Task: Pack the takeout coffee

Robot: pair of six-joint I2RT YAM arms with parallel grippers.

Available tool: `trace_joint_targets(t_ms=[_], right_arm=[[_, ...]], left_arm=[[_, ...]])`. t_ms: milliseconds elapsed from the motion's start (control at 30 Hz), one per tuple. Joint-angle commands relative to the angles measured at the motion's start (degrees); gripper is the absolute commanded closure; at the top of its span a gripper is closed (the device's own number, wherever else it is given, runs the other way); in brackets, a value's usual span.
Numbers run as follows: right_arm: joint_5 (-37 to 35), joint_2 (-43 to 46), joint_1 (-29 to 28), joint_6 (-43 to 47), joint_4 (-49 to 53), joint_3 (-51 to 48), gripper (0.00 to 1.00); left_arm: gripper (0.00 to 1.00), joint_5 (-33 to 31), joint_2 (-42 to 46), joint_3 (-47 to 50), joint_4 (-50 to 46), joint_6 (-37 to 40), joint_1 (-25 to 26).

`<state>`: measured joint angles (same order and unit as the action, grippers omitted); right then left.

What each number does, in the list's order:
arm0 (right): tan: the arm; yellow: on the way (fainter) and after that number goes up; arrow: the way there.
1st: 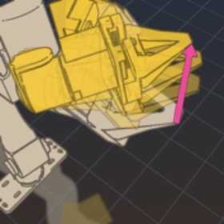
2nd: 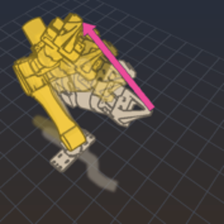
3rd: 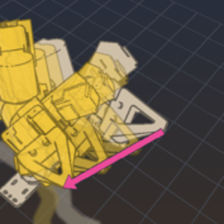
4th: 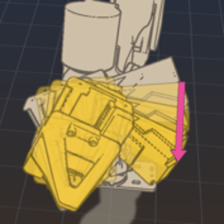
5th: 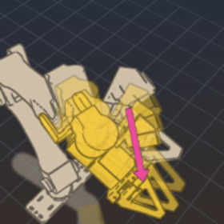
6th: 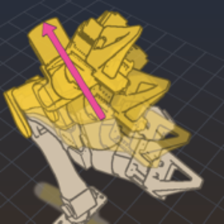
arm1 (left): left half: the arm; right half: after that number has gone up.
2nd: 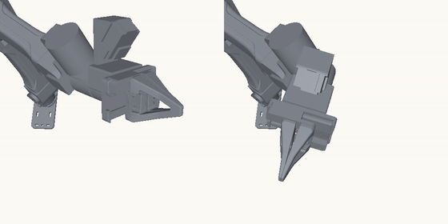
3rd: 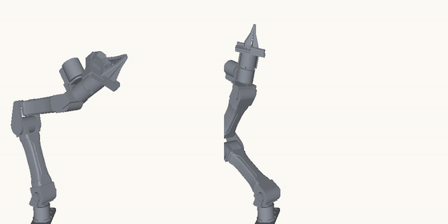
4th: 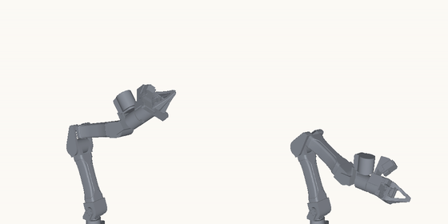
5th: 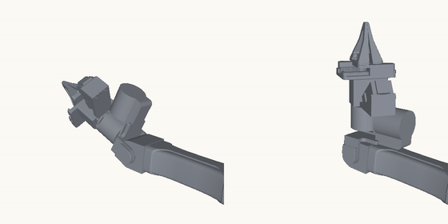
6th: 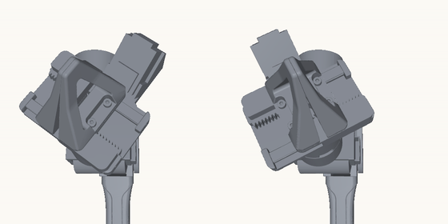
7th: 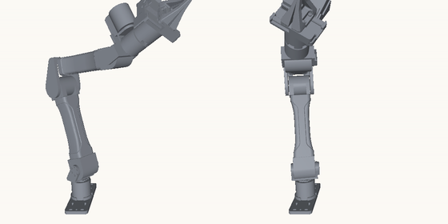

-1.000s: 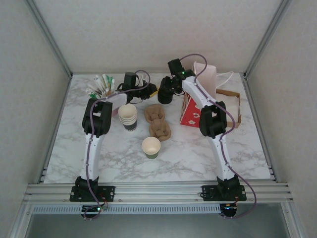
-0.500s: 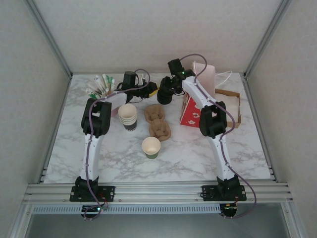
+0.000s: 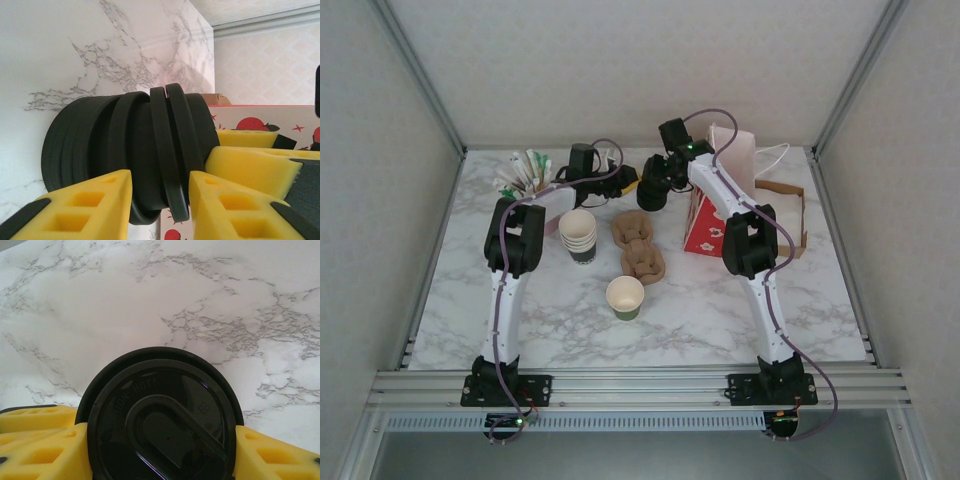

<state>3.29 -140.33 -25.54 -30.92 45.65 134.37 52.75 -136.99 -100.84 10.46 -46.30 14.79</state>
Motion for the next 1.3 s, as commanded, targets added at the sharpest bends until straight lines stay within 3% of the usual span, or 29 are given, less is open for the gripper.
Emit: trace_joint_targets(t_ms=[0,567,1267], right_arm=[[1.2,1.3,-0.5,0.0,1.3,2.8,0.39],[2.2,1.4,-0.6,0.1,1.7,3.5,0.39],[-3.0,5.5,-2.4,4.7,5.0,5.7,0.39]], left_arm=[[0.66,0.9,-1.3,-2.3,0.1,0.7,-0.2],[0.67,0.4,-2.8,-3.2,-2.0,1.9,-0.3],[0.65,-0.6,4.4,-3.1,-3.3,2.3,-1.2]])
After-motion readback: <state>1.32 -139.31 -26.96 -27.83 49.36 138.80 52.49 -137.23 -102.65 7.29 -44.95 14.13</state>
